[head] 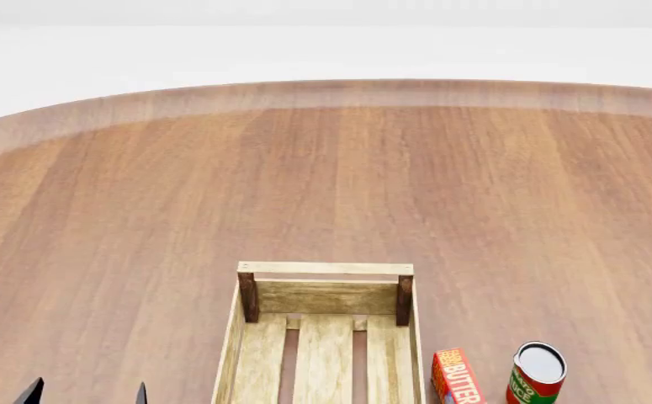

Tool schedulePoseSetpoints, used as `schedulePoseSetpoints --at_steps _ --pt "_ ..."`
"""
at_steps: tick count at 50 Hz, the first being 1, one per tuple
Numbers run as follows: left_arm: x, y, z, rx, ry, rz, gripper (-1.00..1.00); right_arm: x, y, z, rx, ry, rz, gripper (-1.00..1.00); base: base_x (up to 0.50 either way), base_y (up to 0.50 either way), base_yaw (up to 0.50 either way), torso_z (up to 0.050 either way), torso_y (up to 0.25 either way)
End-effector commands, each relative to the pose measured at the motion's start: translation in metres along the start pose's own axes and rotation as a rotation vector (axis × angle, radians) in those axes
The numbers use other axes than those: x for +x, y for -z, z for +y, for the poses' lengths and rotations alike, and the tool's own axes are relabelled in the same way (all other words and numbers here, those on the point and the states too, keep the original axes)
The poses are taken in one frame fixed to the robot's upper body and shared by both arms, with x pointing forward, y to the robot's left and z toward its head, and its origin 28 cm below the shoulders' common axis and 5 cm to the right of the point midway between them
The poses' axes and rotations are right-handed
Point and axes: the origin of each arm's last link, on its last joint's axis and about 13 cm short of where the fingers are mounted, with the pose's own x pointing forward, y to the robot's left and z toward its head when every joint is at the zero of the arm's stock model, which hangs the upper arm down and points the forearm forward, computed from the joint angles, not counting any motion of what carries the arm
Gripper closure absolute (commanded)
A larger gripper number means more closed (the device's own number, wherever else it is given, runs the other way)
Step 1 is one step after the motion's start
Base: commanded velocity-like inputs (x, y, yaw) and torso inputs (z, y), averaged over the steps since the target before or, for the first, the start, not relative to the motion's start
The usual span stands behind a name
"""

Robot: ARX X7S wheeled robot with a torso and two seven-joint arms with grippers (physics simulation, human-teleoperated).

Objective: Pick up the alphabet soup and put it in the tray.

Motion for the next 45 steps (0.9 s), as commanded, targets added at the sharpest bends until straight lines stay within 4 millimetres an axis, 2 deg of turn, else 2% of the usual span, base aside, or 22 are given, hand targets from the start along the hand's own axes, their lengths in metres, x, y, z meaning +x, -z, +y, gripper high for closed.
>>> schedulePoseSetpoints --at_steps 1,18,32,45 --pt "0.000 0.000 0.000 0.000 -0.001 -0.003 -1.00 -0.001 0.000 0.002 -0.007 -0.023 -0.014 1.00 0.00 0.00 0.00 0.000 0.000" --pt "0.001 0.000 0.000 0.000 0.001 -0.002 -1.00 -0.005 -0.003 0.005 -0.022 -0.060 -0.045 1.00 0.00 0.00 0.00 0.000 0.001" --pt "0.000 0.000 0.000 0.001 0.000 0.000 -1.00 -0.029 -0.027 0.009 0.014 -0.180 -0.148 1.00 0.00 0.00 0.00 0.000 0.000" --pt "0.000 0.001 0.000 0.004 -0.002 0.000 -1.00 -0.058 -0.059 0.013 0.073 -0.311 -0.209 1.00 0.00 0.00 0.00 0.000 0.001"
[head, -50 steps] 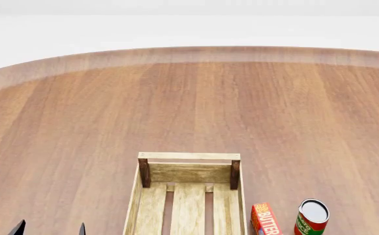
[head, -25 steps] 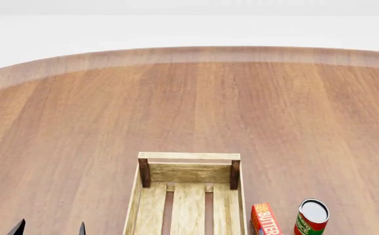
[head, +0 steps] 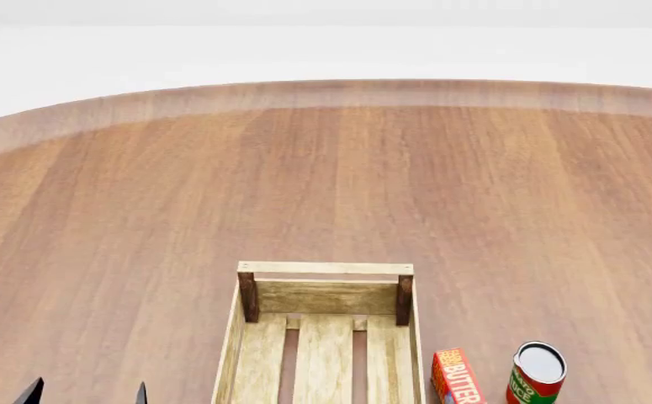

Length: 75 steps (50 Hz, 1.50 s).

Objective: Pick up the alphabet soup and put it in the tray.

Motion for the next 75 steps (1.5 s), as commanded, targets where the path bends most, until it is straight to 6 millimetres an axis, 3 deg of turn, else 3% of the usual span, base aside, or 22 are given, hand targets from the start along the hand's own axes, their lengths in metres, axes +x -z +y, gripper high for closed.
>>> schedulePoseSetpoints --at_steps 1,18,42,75 --pt "0.000 0.000 0.000 0.002 -0.001 0.000 -1.00 -0.019 -0.031 0.009 0.036 -0.109 -0.086 1.00 0.00 0.00 0.00 0.000 0.000" --pt "0.000 0.000 0.000 0.002 -0.001 -0.003 -1.00 -0.049 -0.074 0.033 0.080 -0.291 -0.170 1.00 0.00 0.00 0.00 0.000 0.001" --pt "0.000 0.000 0.000 0.000 0.000 0.000 -1.00 -0.067 -0.099 0.073 0.077 -0.469 -0.226 1.00 0.00 0.00 0.00 0.000 0.000" --pt "0.000 -0.001 0.001 -0.003 -0.001 -0.006 -1.00 -0.089 -0.081 0.142 0.026 -0.770 -0.136 1.00 0.00 0.00 0.00 0.000 0.001"
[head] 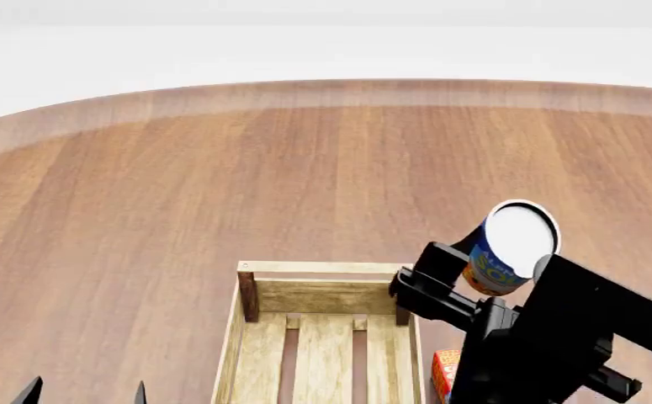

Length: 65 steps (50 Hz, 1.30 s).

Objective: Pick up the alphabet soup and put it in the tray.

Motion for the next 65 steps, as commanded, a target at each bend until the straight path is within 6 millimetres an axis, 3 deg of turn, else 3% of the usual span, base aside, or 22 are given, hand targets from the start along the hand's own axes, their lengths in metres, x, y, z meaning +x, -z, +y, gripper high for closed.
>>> schedulePoseSetpoints --at_steps 1,22,65 --pt "0.000 0.000 0.000 0.000 0.000 -0.004 -1.00 0.008 0.007 0.027 -0.036 -0.111 0.007 1.00 0.00 0.00 0.00 0.000 0.000" --pt "0.000 0.000 0.000 -0.002 0.000 -0.003 -1.00 0.019 0.036 0.052 -0.059 -0.227 0.136 1.00 0.00 0.00 0.00 0.001 0.001" --pt "0.001 -0.001 0.001 -0.002 -0.001 -0.006 -1.00 0.029 0.105 0.061 -0.195 -0.257 0.298 1.00 0.00 0.00 0.00 0.000 0.001"
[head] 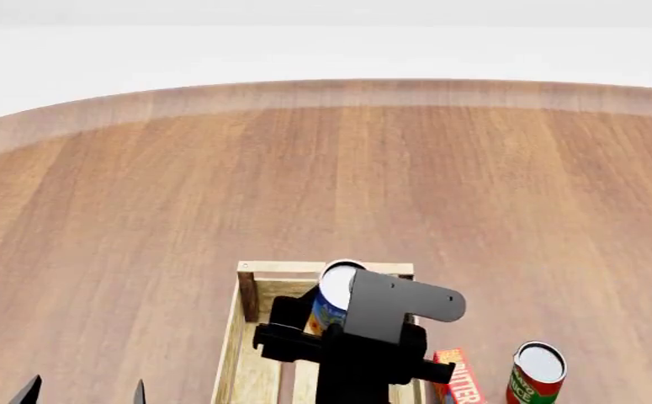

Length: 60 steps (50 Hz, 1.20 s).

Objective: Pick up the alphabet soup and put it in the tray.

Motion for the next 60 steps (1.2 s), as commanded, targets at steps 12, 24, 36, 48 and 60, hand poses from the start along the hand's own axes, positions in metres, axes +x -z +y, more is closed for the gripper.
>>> schedulePoseSetpoints --at_steps 12,24,36,48,60 --pt "0.000 0.000 0.000 0.002 -0.001 -0.004 -1.00 0.014 0.016 0.004 -0.106 -0.006 0.027 1.00 0.00 0.00 0.00 0.001 0.001" --pt "-0.001 -0.001 0.000 0.002 -0.001 -0.003 -1.00 0.019 0.018 0.003 -0.119 0.001 0.047 1.00 0.00 0.00 0.00 0.000 0.001" --pt "0.000 -0.001 0.000 0.002 -0.002 -0.003 -1.00 0.021 0.025 0.005 -0.120 -0.015 0.069 1.00 0.00 0.00 0.00 0.000 0.001" --pt "-0.001 -0.001 0.000 0.005 -0.002 -0.005 -1.00 0.022 0.028 0.008 -0.128 -0.024 0.076 1.00 0.00 0.00 0.00 0.001 0.001" --pt "-0.001 -0.001 0.000 0.004 -0.003 -0.006 -1.00 0.023 0.029 0.012 -0.131 -0.032 0.081 1.00 0.00 0.00 0.00 0.000 0.000"
